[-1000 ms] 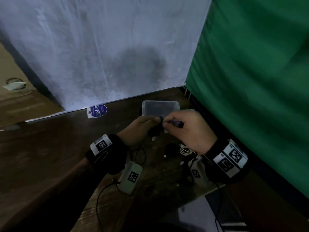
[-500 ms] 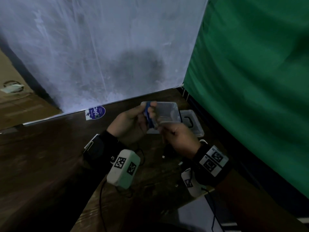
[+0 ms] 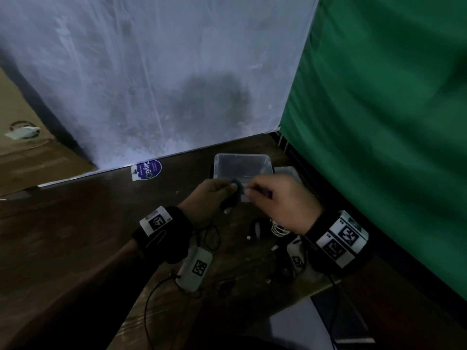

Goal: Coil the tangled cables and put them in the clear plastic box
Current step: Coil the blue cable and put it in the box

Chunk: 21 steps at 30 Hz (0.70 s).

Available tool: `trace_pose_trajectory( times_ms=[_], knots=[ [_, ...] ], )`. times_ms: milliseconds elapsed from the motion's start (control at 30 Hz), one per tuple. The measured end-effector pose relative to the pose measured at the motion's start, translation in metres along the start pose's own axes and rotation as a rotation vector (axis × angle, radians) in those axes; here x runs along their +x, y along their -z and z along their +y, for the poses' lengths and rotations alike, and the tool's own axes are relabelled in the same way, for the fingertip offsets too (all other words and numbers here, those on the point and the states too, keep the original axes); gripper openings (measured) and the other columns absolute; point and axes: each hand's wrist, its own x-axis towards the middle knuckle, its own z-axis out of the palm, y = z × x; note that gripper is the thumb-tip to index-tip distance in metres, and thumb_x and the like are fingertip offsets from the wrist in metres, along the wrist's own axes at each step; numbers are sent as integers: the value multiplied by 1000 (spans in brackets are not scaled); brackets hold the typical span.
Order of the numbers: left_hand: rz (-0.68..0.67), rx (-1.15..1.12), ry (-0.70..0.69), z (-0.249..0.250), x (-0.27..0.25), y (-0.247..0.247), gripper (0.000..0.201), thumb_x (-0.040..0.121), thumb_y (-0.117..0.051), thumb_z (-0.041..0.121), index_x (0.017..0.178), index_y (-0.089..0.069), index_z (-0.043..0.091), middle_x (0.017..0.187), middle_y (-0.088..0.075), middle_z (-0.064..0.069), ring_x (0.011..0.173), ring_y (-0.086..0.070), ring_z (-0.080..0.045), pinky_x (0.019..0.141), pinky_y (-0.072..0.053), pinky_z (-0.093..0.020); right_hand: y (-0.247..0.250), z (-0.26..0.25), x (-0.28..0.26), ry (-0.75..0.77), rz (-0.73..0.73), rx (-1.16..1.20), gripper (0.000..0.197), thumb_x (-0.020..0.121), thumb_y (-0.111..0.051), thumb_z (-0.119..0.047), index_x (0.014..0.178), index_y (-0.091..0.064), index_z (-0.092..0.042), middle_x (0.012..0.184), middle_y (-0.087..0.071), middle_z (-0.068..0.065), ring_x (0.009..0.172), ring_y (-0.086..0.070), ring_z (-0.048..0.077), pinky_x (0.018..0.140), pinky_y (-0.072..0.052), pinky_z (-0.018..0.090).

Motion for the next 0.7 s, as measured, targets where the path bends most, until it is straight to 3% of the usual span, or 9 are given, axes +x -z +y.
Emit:
trace_pose_trajectory(
  times_ms=[100, 167, 233, 300, 433, 500, 600, 633, 700],
  knots=[
    [-107, -230, 96, 7, -8, -8, 31, 95, -52, 23, 110, -66, 0, 102, -64, -30, 84, -59, -34, 78, -47, -41, 5, 12, 5, -13, 81, 32, 8, 93, -65, -23, 92, -72, -22, 70, -64, -21, 66, -61, 0, 62, -48, 23],
    [-170, -327, 160, 13, -11, -8, 27, 89, -56, 23, 103, -72, 6, 101, -66, -27, 85, -58, -35, 77, -47, -41, 4, 18, 6, -31, 92, 81, 7, 93, -66, -20, 91, -73, -20, 64, -58, -26, 60, -58, -1, 58, -41, 19],
    [-222, -382, 186, 19, -14, -5, 24, 93, -54, 20, 98, -74, 9, 93, -68, -15, 80, -61, -25, 72, -50, -34, 1, 25, 6, -40, 111, 125, 10, 94, -65, -21, 97, -75, -22, 73, -64, -28, 72, -62, -3, 65, -47, 21],
    [-287, -497, 218, 23, -17, -1, 28, 96, -48, 21, 100, -69, 4, 84, -63, -10, 73, -60, -19, 67, -51, -28, -5, 30, 7, -72, 125, 163, 16, 96, -62, -25, 106, -74, -26, 95, -72, -20, 93, -66, -2, 81, -55, 29],
    [-444, -874, 195, 33, -17, 1, 31, 100, -32, 24, 106, -55, 3, 77, -50, -4, 71, -50, -15, 77, -45, -31, -20, 37, 7, -167, 127, 242, 25, 100, -53, -29, 117, -71, -26, 112, -71, -13, 108, -63, 0, 97, -52, 35],
    [-411, -1023, 143, 36, -14, 0, 34, 103, -25, 23, 109, -52, 3, 78, -48, -2, 72, -49, -14, 83, -46, -33, -29, 38, 5, -190, 75, 247, 26, 101, -49, -31, 117, -69, -25, 113, -71, -8, 110, -63, 5, 100, -50, 39],
    [-221, -1156, 100, 25, -4, 7, 34, 105, -26, 25, 118, -49, 4, 84, -49, -1, 78, -51, -13, 86, -50, -33, -48, 35, -1, -286, -59, 278, 24, 96, -51, -37, 110, -69, -32, 115, -69, 1, 115, -61, 19, 106, -44, 46],
    [-167, -1184, 104, 18, 0, 9, 32, 105, -29, 27, 118, -49, 5, 87, -50, -1, 81, -52, -13, 89, -49, -33, -54, 34, -4, -303, -90, 267, 25, 94, -53, -38, 110, -70, -29, 116, -68, 7, 115, -60, 24, 107, -43, 49],
    [-54, -1209, 137, 4, 7, 10, 30, 104, -33, 29, 114, -53, 9, 89, -51, -1, 86, -52, -14, 100, -43, -33, -62, 31, -8, -246, -109, 176, 25, 97, -53, -32, 113, -68, -20, 117, -67, 6, 113, -60, 22, 104, -45, 44]
  ],
)
